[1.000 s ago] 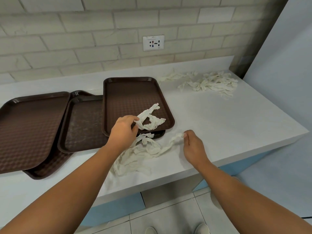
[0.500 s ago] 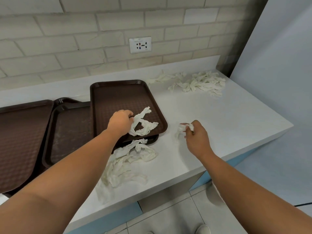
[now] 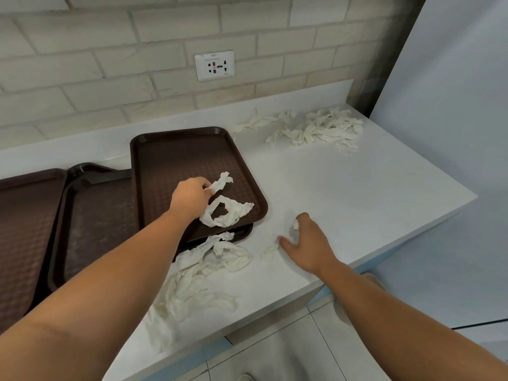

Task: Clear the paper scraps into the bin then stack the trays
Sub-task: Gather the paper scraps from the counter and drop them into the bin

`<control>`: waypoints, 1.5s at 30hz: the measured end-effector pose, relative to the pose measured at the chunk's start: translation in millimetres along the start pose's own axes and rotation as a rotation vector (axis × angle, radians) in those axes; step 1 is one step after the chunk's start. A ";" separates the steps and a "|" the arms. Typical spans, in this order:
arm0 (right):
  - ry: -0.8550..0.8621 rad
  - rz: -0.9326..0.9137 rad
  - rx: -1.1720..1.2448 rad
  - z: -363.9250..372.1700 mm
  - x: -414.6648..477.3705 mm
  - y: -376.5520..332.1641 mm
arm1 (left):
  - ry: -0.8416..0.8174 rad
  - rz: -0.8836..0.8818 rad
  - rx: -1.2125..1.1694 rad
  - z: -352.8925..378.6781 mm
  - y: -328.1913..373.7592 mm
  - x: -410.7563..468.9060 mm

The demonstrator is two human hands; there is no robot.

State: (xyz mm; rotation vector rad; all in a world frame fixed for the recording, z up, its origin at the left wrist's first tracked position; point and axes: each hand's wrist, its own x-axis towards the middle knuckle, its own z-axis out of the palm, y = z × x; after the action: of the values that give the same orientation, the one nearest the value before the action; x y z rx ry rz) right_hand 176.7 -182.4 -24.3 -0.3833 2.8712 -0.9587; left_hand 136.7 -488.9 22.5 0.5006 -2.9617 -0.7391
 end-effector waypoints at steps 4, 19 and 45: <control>0.002 -0.126 -0.280 9.4 -1.2 13.1 | 0.100 0.070 -0.123 -11.2 9.5 -2.9; 0.244 0.093 0.337 -79.0 5.2 46.8 | -0.156 -0.023 -0.986 7.4 154.6 -33.3; 0.428 0.446 0.351 -275.4 -128.8 306.7 | -0.604 0.340 -0.550 262.2 473.6 -165.7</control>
State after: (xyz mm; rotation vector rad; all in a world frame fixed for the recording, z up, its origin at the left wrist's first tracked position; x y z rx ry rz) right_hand 192.2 247.7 12.1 0.5278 2.8330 -1.5481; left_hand 120.0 77.0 16.0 -0.3104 -2.9643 -1.8252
